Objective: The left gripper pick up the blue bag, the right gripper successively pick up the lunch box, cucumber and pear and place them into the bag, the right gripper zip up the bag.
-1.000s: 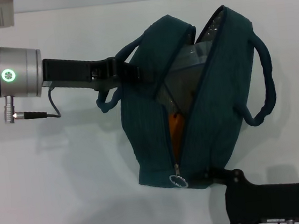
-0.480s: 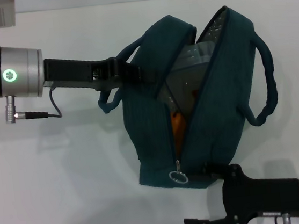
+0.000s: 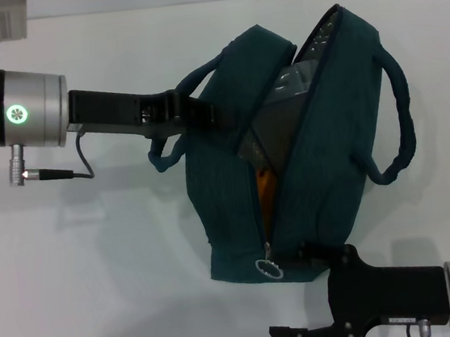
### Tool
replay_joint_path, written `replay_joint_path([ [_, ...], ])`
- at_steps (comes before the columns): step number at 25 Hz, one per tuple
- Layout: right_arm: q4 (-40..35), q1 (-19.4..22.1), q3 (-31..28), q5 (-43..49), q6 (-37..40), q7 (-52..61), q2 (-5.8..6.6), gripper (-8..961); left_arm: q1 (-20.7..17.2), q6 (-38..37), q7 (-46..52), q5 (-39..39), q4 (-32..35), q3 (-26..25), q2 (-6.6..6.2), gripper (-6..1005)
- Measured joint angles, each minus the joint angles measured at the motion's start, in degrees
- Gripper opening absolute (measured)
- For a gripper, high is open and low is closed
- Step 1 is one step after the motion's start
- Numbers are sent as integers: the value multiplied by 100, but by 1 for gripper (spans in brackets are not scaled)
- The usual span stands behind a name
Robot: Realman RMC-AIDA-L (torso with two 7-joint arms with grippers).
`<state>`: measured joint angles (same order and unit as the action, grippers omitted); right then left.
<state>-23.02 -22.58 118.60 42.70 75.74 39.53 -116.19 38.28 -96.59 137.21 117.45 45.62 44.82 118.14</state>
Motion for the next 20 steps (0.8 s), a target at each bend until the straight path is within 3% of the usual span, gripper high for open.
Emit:
replay_joint_path([
  [6, 7, -32, 28, -5, -58, 161, 0, 868, 6, 0, -7, -5, 1, 1, -2, 46],
  [17, -29, 26, 41, -71, -169, 210, 0, 770, 2, 0, -10, -13, 0, 0, -2, 46],
  [20, -45, 35, 43, -71, -189, 212, 0, 535, -5, -1, -19, -13, 0, 0, -2, 46],
])
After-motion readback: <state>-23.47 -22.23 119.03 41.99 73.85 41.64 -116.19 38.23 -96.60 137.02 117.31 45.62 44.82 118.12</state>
